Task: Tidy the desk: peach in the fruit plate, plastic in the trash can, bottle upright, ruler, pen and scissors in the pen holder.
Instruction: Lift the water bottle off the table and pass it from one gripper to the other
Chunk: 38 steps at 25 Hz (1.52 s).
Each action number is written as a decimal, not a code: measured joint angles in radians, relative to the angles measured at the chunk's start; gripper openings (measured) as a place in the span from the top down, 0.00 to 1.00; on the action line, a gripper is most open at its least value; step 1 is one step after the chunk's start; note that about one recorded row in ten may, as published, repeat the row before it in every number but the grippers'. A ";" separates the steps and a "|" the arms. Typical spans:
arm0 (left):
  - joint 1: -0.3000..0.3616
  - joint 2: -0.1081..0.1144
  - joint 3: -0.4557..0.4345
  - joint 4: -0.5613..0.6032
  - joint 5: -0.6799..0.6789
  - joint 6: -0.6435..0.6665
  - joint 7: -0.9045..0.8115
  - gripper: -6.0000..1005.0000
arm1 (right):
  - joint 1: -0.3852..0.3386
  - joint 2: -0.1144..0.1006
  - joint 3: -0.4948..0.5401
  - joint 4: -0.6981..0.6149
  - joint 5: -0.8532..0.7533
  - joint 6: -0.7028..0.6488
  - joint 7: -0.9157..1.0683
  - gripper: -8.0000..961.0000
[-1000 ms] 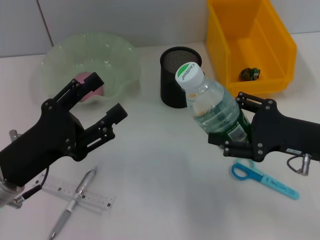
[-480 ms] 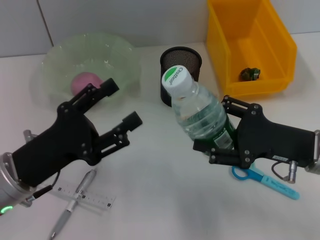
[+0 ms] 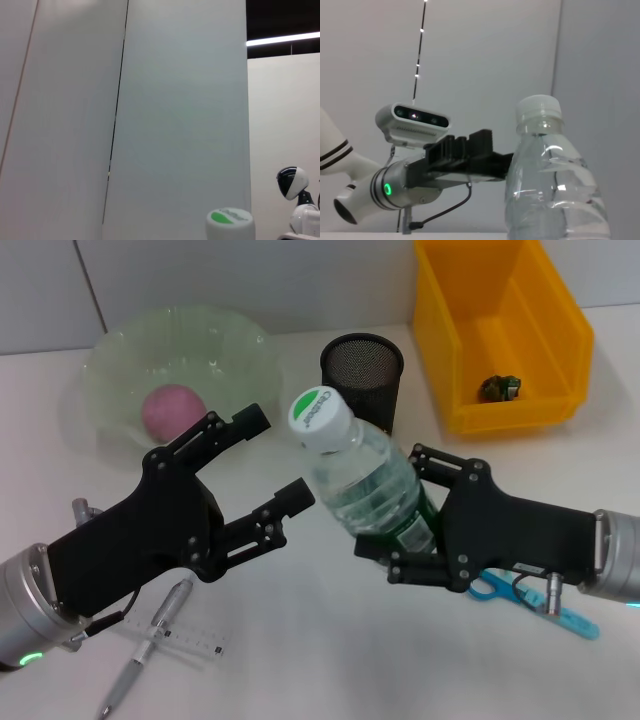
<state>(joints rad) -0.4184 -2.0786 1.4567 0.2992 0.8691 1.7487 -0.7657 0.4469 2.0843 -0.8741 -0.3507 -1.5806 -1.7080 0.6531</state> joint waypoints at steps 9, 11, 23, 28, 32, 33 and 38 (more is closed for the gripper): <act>-0.013 -0.001 0.007 0.000 -0.003 0.022 -0.010 0.19 | 0.035 0.002 -0.011 0.053 -0.001 0.007 -0.029 0.19; -0.014 -0.001 0.009 0.000 -0.004 0.026 -0.011 0.19 | 0.045 0.002 -0.011 0.070 -0.001 0.007 -0.041 0.19; -0.019 -0.002 0.012 0.000 -0.018 0.031 -0.048 0.19 | 0.083 0.003 -0.026 0.116 -0.006 0.026 -0.069 0.19; -0.019 -0.002 0.011 -0.003 -0.018 0.031 -0.049 0.19 | 0.086 0.005 -0.026 0.122 -0.006 0.028 -0.076 0.19; -0.021 -0.002 0.015 -0.010 -0.019 0.029 -0.049 0.19 | 0.090 0.005 -0.025 0.126 -0.004 0.026 -0.076 0.19; -0.024 -0.002 0.018 -0.010 -0.019 0.028 -0.049 0.19 | 0.091 0.005 -0.025 0.128 -0.004 0.025 -0.076 0.19; -0.034 -0.002 0.025 -0.013 -0.019 0.025 -0.048 0.19 | 0.092 0.005 -0.025 0.130 -0.004 0.021 -0.076 0.19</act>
<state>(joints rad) -0.4527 -2.0801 1.4816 0.2858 0.8501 1.7737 -0.8140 0.5391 2.0892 -0.8988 -0.2209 -1.5847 -1.6873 0.5767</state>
